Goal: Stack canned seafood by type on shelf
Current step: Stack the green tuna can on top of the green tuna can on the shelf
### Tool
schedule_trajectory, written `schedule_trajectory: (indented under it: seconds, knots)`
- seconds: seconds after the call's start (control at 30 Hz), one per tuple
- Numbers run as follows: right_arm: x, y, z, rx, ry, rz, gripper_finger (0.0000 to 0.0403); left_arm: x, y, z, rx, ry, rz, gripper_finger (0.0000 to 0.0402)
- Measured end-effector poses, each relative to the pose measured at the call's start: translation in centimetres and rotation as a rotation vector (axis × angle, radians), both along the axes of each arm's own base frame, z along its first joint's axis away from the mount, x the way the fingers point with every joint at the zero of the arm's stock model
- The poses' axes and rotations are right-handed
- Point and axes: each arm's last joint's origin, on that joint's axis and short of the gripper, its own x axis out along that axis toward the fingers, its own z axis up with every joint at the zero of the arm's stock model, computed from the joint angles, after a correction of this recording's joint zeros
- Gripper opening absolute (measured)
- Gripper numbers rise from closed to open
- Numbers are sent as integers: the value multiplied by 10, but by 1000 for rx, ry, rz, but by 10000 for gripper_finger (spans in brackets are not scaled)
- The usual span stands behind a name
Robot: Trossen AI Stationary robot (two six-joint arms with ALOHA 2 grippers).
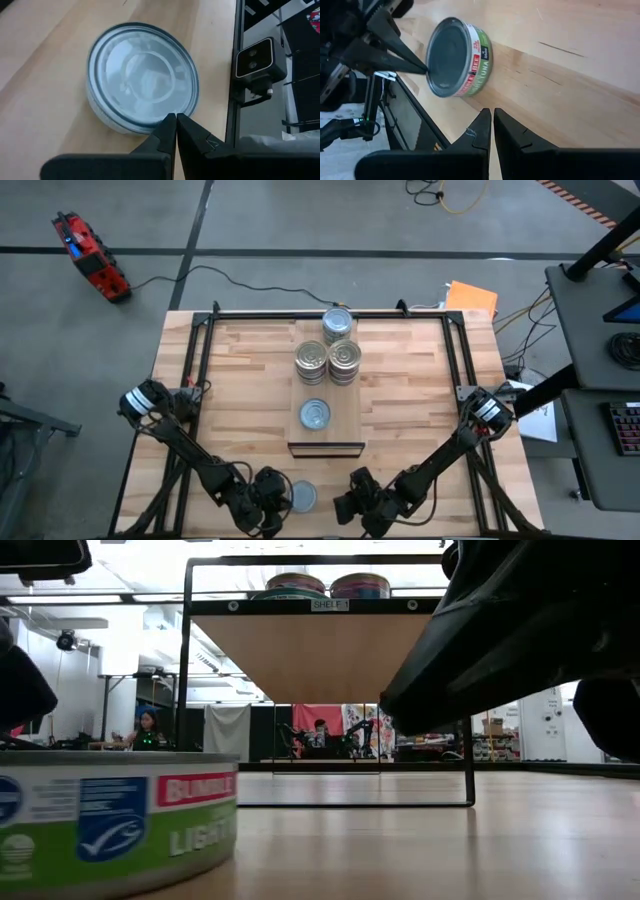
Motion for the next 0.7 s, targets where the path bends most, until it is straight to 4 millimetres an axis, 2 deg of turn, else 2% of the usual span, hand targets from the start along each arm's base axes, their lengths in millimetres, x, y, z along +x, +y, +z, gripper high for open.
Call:
schedule_trajectory:
  seconds: [0.17, 0.37, 0.7]
  knots:
    - [0, 0, 0, -4, -7, -8, 13, 5, -4, 3, 6, -6, -23, 0]
    - [0, 0, 1, 29, -11, -36, 13, 6, -5, 17, 29, -50, -78, 0]
    - [4, 2, 6, 22, -75, -30, 14, 4, 2, 14, 116, 0, -82, 0]
